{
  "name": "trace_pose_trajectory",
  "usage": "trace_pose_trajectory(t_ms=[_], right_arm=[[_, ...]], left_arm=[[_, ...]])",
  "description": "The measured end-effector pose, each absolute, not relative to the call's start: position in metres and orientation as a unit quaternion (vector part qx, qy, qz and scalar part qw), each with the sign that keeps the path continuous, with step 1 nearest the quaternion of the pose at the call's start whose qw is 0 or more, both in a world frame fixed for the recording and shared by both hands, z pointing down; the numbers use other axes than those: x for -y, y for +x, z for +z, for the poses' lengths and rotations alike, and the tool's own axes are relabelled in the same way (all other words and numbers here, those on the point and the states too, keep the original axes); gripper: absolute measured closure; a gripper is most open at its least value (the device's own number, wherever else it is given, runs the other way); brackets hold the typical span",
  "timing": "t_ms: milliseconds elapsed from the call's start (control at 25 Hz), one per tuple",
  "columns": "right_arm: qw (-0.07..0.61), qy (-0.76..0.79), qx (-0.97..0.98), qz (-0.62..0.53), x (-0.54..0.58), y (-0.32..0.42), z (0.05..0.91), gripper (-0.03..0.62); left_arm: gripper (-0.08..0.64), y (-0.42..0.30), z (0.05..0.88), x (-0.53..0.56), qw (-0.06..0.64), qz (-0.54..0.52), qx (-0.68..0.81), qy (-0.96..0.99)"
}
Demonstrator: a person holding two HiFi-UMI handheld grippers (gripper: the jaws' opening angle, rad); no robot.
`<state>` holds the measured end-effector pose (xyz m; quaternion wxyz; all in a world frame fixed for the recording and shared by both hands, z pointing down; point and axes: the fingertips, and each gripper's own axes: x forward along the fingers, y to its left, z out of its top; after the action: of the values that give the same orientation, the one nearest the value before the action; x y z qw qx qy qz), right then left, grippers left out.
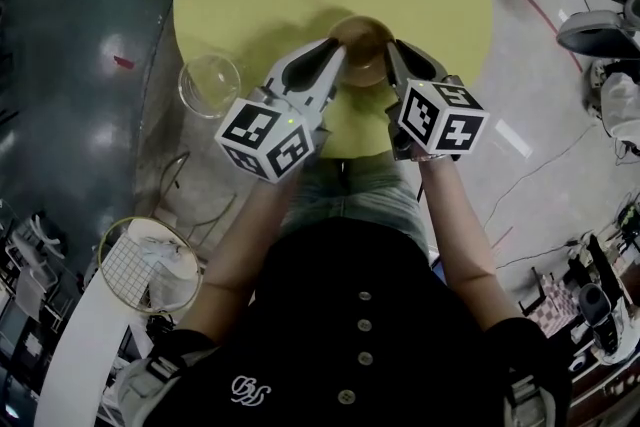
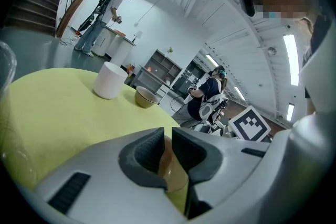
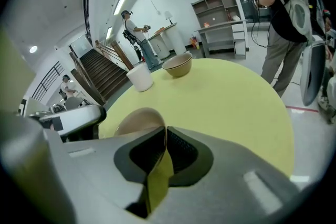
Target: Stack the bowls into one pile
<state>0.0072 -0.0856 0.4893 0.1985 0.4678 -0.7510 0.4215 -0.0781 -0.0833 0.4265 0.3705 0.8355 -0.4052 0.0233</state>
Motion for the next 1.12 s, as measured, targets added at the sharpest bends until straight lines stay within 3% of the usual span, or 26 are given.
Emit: trace_pose_trajectory(t_ms=[1120], right_arm=[[0.156, 0.464, 0.782, 0.387, 0.185, 0.052, 0.423, 0.578]], left_arm=[[0.520, -0.061, 0.367, 0.154, 0.311, -0.014, 0.439, 0.843]])
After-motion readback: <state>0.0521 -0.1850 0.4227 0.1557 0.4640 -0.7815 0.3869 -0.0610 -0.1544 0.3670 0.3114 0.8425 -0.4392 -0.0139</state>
